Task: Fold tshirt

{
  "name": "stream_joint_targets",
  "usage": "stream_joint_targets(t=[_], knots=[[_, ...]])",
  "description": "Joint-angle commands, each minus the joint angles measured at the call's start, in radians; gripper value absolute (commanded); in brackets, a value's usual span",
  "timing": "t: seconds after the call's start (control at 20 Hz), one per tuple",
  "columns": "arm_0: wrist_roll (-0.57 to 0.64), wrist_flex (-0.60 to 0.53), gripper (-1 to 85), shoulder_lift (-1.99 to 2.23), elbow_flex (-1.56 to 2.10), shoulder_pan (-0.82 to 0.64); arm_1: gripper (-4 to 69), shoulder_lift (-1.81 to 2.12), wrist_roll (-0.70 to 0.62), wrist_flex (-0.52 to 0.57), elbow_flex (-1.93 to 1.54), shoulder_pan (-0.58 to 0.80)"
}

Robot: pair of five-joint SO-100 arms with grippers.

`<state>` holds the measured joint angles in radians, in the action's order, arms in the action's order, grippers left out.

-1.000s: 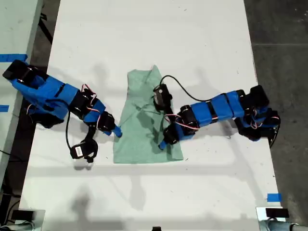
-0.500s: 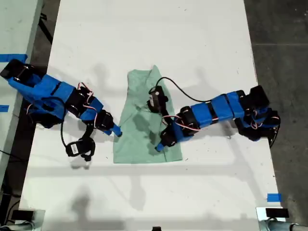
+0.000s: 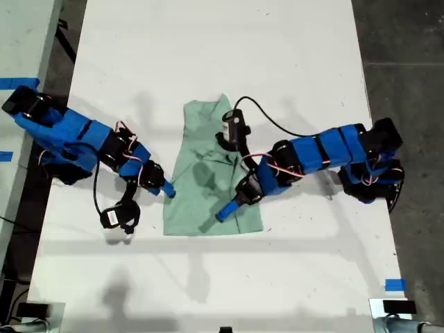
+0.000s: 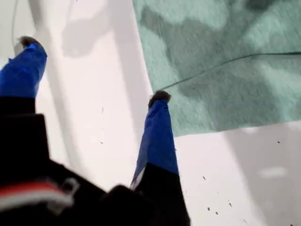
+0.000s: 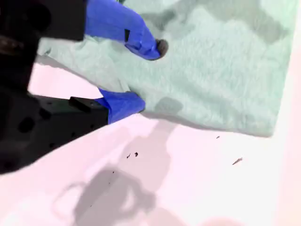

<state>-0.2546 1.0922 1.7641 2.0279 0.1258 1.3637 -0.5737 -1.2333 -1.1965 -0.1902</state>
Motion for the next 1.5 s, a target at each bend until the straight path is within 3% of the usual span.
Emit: stream_joint_targets(t=[0.0,0.35,0.5,0.6,0.65,0.95,1.1,1.45], knots=[[-0.002,-0.054,18.1,-0.049,-0.028,0.014,43.5,0.12,-0.002,-0.023,-0.014,0.02],[-0.02,-0.241,12.2,-0.293,-0.034,0.044,44.0,0.158,0.015,-0.002,-0.091,0.012],[-0.06,-0.244,9.0,-0.328,-0.032,0.046,44.1,0.179,0.026,0.02,-0.143,0.008],[-0.061,-0.23,0.1,-0.321,-0.032,0.041,44.0,0.201,0.032,0.044,-0.184,0.008],[-0.063,-0.222,0.1,-0.318,-0.034,0.04,43.9,0.213,0.034,0.055,-0.204,0.008],[-0.126,0.123,0.1,-0.049,-0.077,0.025,43.5,0.282,0.048,0.106,-0.305,0.014],[-0.089,0.281,0.1,-0.173,-0.337,0.006,43.3,0.314,0.055,0.135,-0.353,0.017],[0.08,0.359,0.1,-0.723,-1.039,-0.043,42.9,0.324,0.072,0.153,-0.37,0.009]])
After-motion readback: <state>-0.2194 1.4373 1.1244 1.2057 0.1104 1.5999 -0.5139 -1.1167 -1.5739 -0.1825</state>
